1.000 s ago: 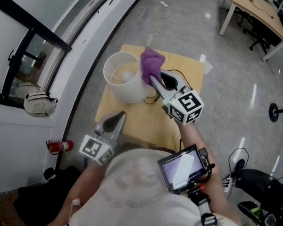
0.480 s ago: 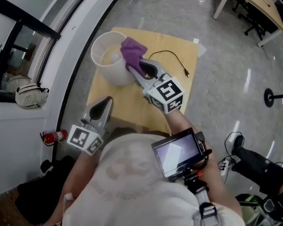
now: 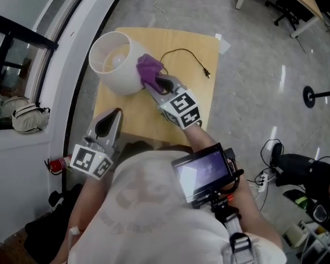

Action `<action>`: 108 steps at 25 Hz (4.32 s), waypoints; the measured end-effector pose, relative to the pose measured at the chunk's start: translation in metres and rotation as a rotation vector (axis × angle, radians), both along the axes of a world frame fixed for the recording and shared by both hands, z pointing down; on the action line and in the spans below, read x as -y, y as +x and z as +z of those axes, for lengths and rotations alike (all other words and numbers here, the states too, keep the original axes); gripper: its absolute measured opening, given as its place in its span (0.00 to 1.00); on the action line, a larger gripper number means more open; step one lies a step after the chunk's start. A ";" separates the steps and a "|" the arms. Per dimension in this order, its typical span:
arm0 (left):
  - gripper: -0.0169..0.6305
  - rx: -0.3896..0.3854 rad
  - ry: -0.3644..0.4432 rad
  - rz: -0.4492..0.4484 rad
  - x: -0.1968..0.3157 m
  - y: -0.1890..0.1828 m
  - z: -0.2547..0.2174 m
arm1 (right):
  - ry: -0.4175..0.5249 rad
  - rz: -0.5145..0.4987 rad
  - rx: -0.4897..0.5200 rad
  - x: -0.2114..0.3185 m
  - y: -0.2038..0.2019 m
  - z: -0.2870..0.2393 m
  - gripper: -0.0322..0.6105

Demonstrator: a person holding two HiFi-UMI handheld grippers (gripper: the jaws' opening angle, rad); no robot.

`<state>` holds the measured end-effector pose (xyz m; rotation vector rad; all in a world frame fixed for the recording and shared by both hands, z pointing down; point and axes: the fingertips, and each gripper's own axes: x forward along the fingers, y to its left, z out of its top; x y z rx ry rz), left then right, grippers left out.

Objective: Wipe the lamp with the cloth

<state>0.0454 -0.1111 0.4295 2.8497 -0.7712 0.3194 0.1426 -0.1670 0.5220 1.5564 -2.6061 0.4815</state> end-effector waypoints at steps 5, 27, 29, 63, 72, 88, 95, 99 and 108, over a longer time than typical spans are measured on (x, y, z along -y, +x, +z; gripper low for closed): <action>0.03 -0.006 -0.011 0.019 -0.008 0.000 0.005 | -0.065 0.019 -0.018 -0.010 0.001 0.033 0.19; 0.03 -0.090 -0.082 0.205 0.035 -0.025 0.023 | -0.036 0.248 -0.016 -0.022 0.004 -0.011 0.19; 0.03 -0.097 -0.088 0.216 0.039 -0.028 0.023 | 0.019 0.249 -0.017 -0.018 -0.002 -0.036 0.19; 0.03 -0.125 -0.099 0.416 0.075 -0.092 0.033 | -0.058 0.504 -0.100 -0.037 -0.071 0.006 0.18; 0.03 -0.175 -0.112 0.428 0.074 -0.108 0.031 | 0.176 0.497 -0.309 -0.012 -0.084 -0.096 0.18; 0.03 -0.221 -0.127 0.325 0.095 -0.145 0.039 | -0.192 0.139 -0.740 0.002 -0.142 0.042 0.18; 0.03 -0.234 -0.121 0.292 0.112 -0.166 0.041 | 0.021 0.221 -0.824 0.022 -0.163 -0.052 0.18; 0.03 -0.252 -0.123 0.277 0.120 -0.175 0.044 | 0.115 0.325 -0.939 0.034 -0.157 -0.121 0.18; 0.03 -0.287 -0.131 0.240 0.130 -0.191 0.047 | -0.051 0.281 -1.389 0.058 -0.138 -0.075 0.18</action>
